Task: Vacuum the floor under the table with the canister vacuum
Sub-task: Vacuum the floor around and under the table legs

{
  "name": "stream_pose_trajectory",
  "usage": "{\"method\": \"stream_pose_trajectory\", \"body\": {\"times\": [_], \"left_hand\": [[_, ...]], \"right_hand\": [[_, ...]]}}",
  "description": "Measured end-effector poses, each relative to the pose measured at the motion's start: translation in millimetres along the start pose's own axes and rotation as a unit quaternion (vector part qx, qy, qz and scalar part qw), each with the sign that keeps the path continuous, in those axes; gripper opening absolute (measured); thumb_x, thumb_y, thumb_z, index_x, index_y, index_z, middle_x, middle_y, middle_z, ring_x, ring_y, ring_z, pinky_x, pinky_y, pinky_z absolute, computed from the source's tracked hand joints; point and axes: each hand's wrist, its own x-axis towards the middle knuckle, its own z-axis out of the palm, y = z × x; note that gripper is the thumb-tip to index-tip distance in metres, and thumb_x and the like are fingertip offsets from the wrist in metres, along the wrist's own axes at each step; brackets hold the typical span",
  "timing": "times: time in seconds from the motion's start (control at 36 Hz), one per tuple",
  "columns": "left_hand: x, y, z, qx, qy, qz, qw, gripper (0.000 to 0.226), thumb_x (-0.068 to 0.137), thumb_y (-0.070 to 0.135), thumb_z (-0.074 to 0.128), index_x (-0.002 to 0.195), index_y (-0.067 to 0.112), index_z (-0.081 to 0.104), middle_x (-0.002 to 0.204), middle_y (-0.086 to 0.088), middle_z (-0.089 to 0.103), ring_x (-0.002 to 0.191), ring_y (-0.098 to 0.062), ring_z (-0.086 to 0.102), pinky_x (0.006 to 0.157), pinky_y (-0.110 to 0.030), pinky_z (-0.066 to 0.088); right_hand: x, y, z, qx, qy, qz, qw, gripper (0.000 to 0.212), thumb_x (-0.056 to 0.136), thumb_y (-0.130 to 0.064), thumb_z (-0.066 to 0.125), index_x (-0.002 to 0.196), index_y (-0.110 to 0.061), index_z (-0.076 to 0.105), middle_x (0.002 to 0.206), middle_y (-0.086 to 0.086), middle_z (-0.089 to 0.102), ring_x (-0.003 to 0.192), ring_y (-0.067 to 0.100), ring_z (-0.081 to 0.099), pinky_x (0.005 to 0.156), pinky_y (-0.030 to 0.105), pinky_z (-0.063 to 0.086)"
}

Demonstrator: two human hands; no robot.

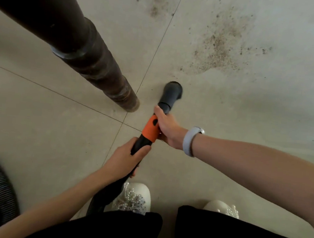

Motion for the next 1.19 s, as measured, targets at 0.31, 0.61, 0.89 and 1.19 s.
{"method": "stream_pose_trajectory", "body": {"times": [0.31, 0.61, 0.89, 1.19], "left_hand": [[16.5, 14.3, -1.5, -0.025, 0.000, 0.014, 1.000, 0.022, 0.096, 0.030, 0.052, 0.092, 0.009, 0.047, 0.061, -0.010, 0.054, 0.041, -0.018, 0.051, 0.042, -0.029, 0.047], [34.4, 34.6, 15.1, -0.007, -0.015, 0.035, 0.999, 0.015, 0.093, 0.035, 0.055, 0.098, 0.023, 0.049, 0.065, -0.003, 0.056, 0.047, -0.011, 0.054, 0.049, -0.023, 0.049], [12.3, 7.7, -10.3, -0.046, 0.080, -0.008, 0.996, 0.014, 0.093, 0.031, 0.055, 0.095, 0.018, 0.050, 0.064, -0.004, 0.058, 0.046, -0.013, 0.055, 0.049, -0.025, 0.049], [11.2, 15.7, -1.1, -0.020, 0.150, -0.023, 0.988, 0.027, 0.093, 0.042, 0.050, 0.101, 0.016, 0.047, 0.068, -0.006, 0.060, 0.050, -0.014, 0.057, 0.053, -0.033, 0.054]], "right_hand": [[12.3, -21.7, 0.0, -0.043, 0.010, -0.018, 0.999, 0.034, 0.097, -0.047, 0.039, 0.101, -0.013, 0.043, 0.096, 0.008, 0.052, 0.106, 0.032, 0.056, 0.096, 0.050, 0.048], [26.5, -36.1, -38.9, 0.019, 0.019, -0.015, 1.000, 0.031, 0.096, -0.044, 0.043, 0.088, -0.014, 0.048, 0.100, 0.012, 0.057, 0.108, 0.035, 0.060, 0.093, 0.048, 0.051], [29.0, -52.1, 16.0, -0.047, -0.075, -0.033, 0.995, 0.032, 0.098, -0.044, 0.038, 0.096, -0.013, 0.048, 0.089, 0.007, 0.056, 0.085, 0.024, 0.058, 0.082, 0.039, 0.053], [33.9, -63.7, 11.8, -0.228, -0.074, -0.115, 0.964, 0.042, 0.102, -0.041, 0.023, 0.110, -0.010, 0.051, 0.093, 0.006, 0.057, 0.077, 0.018, 0.057, 0.066, 0.027, 0.049]]}}
